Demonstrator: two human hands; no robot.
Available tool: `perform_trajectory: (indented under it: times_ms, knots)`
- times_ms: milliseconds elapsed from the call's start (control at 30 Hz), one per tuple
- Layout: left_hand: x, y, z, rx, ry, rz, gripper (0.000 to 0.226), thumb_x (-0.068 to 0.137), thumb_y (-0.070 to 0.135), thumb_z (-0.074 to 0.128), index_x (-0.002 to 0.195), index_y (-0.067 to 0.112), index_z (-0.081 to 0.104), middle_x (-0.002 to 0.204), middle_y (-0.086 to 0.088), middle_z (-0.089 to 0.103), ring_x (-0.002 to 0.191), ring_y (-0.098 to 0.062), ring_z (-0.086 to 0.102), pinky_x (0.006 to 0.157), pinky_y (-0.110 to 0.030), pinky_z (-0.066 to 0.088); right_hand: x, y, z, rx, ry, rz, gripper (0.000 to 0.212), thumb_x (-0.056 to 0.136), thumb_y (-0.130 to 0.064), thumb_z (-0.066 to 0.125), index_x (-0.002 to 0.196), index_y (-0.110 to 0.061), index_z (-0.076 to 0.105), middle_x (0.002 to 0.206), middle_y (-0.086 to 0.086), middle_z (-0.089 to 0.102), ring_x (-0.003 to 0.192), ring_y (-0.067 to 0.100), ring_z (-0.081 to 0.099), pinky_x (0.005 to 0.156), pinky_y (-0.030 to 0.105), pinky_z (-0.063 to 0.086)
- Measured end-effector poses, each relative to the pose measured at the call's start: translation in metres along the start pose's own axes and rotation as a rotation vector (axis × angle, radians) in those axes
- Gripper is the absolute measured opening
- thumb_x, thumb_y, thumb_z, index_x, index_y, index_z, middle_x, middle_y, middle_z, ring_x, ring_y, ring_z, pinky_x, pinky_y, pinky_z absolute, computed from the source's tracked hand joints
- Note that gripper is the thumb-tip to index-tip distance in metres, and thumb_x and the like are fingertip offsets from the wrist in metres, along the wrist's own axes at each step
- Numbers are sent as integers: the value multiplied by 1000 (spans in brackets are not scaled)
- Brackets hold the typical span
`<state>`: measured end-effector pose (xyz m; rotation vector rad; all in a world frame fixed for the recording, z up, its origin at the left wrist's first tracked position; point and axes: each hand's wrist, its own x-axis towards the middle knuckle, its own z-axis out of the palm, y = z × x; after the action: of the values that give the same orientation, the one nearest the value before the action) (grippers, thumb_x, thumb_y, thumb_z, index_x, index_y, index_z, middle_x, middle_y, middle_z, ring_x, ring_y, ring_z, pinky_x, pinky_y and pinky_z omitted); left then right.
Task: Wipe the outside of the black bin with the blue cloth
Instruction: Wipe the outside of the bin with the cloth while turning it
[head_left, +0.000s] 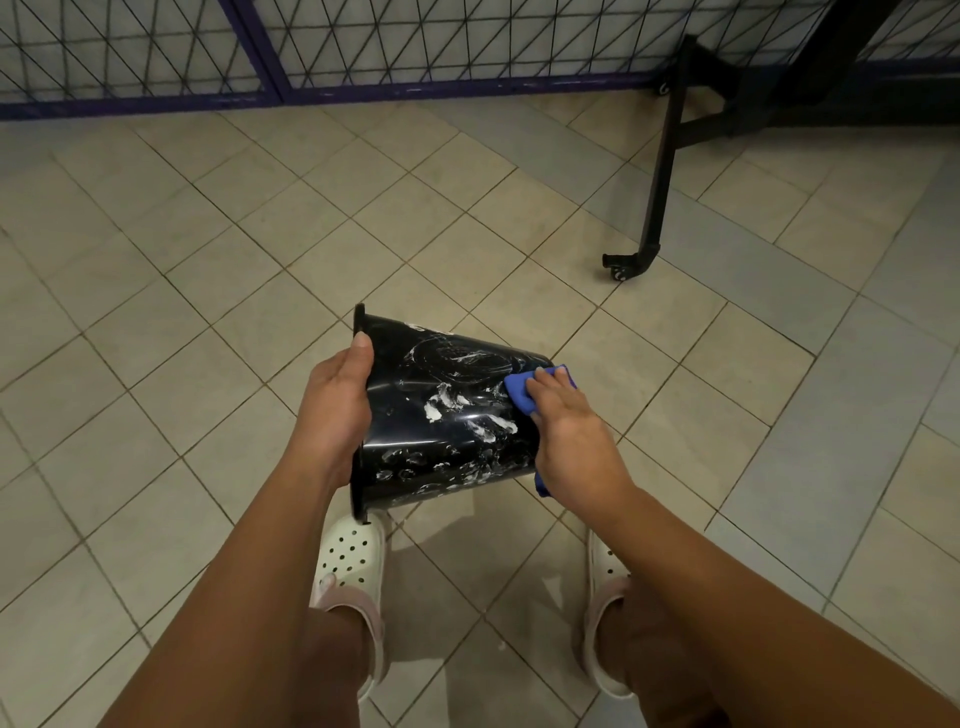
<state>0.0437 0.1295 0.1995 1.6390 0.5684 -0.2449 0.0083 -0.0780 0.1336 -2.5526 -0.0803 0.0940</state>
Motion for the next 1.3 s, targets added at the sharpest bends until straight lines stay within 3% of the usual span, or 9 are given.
perform_trajectory:
  times_ms: [167, 267, 467, 567, 700, 833, 1000, 1133, 1300]
  knots:
    - [0, -1, 4, 19, -38, 34, 38, 103, 43, 42, 92, 21, 70, 75, 5, 76, 78, -18, 72, 93, -46, 53, 8, 7, -11, 13, -29, 80, 44, 96, -2, 41, 140, -7, 39, 149, 11, 35, 143, 24, 20, 116, 29, 13]
    - [1, -2, 1, 23, -38, 61, 38, 103, 44, 41, 92, 22, 70, 73, 6, 75, 76, -16, 72, 91, -43, 54, 5, 9, -11, -13, -36, 132, 47, 95, -2, 42, 142, -7, 36, 150, 11, 32, 143, 24, 22, 115, 28, 14]
    - [1, -2, -1, 40, -77, 57, 40, 103, 44, 39, 96, 18, 69, 71, 6, 75, 66, -10, 71, 75, -35, 51, 6, 1, -11, 5, -76, -35, 40, 98, -7, 39, 137, -7, 42, 148, 8, 36, 143, 23, 20, 114, 24, 5]
    - [0, -1, 0, 53, -75, 61, 42, 103, 46, 40, 93, 19, 71, 75, 3, 76, 74, -16, 72, 85, -43, 54, 11, 4, -16, 23, -61, 16, 38, 97, -6, 40, 135, -5, 45, 143, 9, 43, 136, 25, 35, 111, 20, 15]
    - [-1, -1, -1, 55, -59, 57, 42, 102, 48, 41, 91, 23, 72, 81, 2, 77, 85, -23, 73, 95, -50, 52, 6, 5, -16, -2, -4, 143, 32, 96, -7, 43, 127, -4, 50, 125, 11, 56, 109, 30, 56, 91, 31, 41]
    - [-1, 1, -4, 49, -57, 32, 43, 101, 49, 41, 97, 21, 72, 82, -2, 77, 88, -30, 72, 90, -49, 55, 2, 2, -9, -33, 97, -9, 28, 84, 8, 55, 111, 3, 61, 115, 20, 63, 107, 38, 60, 104, 36, 35]
    - [-1, 2, -4, 57, -60, 38, 42, 102, 47, 42, 99, 18, 72, 87, -7, 76, 87, -30, 73, 80, -41, 57, 10, -2, -18, -7, 15, -54, 33, 92, 3, 46, 124, 1, 55, 130, 16, 56, 125, 32, 48, 106, 25, 26]
    - [-2, 0, -6, 66, -73, 67, 40, 102, 45, 43, 98, 18, 73, 88, -6, 77, 85, -25, 74, 79, -38, 57, 13, 2, -22, -38, -31, 138, 32, 96, -8, 41, 125, -8, 51, 121, 9, 58, 108, 28, 55, 87, 29, 39]
    - [1, 1, -8, 52, -68, 48, 41, 101, 46, 44, 96, 17, 73, 86, -10, 76, 82, -29, 74, 75, -39, 58, 6, 0, -16, -43, 60, -41, 33, 81, 9, 54, 112, 0, 61, 115, 15, 64, 107, 35, 59, 94, 36, 45]
